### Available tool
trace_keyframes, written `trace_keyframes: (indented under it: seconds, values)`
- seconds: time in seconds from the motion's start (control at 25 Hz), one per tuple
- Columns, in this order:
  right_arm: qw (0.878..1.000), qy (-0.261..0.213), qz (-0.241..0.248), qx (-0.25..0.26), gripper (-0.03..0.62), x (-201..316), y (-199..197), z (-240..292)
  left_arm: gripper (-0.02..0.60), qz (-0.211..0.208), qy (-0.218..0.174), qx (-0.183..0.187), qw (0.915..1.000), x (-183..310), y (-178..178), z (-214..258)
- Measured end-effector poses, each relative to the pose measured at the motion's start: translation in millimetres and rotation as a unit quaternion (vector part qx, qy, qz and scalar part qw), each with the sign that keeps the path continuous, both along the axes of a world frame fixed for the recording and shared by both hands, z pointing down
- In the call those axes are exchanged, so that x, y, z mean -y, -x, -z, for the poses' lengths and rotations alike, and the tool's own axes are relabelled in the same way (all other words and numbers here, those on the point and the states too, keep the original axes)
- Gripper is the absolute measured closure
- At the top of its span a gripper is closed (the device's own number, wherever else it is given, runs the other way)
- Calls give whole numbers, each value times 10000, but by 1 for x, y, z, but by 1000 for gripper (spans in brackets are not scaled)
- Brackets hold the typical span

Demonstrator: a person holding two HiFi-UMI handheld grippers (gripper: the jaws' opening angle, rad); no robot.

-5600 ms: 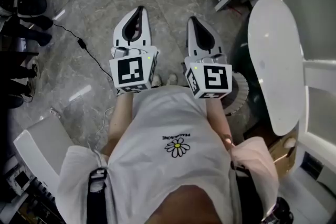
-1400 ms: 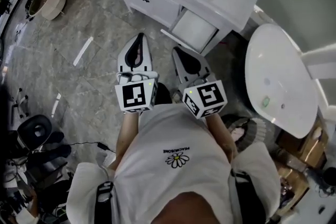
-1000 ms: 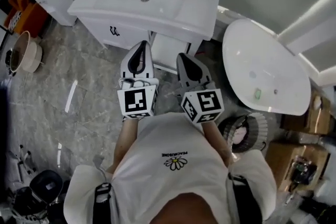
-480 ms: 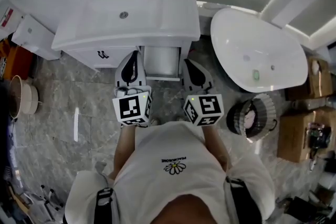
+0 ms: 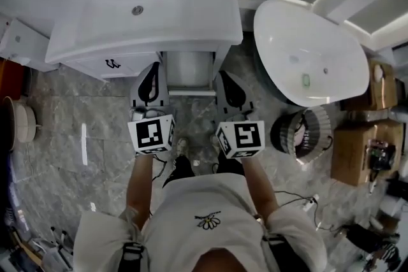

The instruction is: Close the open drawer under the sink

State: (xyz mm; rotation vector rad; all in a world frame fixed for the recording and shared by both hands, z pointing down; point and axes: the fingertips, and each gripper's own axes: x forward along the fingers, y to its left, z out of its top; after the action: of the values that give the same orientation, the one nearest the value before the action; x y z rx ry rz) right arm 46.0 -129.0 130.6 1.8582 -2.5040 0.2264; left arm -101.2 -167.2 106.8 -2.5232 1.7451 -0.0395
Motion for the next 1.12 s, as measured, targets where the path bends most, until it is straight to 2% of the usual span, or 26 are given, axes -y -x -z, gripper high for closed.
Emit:
trace_keyframes:
  seconds: [0.24, 0.56, 0.8, 0.96, 1.12]
  values:
    - [9995, 232, 217, 20, 565, 20, 37, -65, 560, 114, 274, -106, 9995, 16, 21, -67]
    - [9990, 369, -218, -84, 565, 31, 55, -174, 560, 316, 493, -666, 9961, 16, 51, -178]
    - [9982, 462, -306, -251, 565, 20, 70, -240, 560, 560, 561, -655, 9947, 17, 68, -252]
    - [9970, 638, -240, -361, 565, 4, 80, -283, 560, 649, 787, -600, 9930, 7, 71, -297]
    - [9956, 810, -371, -275, 565, -6, 81, -318, 560, 687, 1039, -600, 9904, -8, 72, -328]
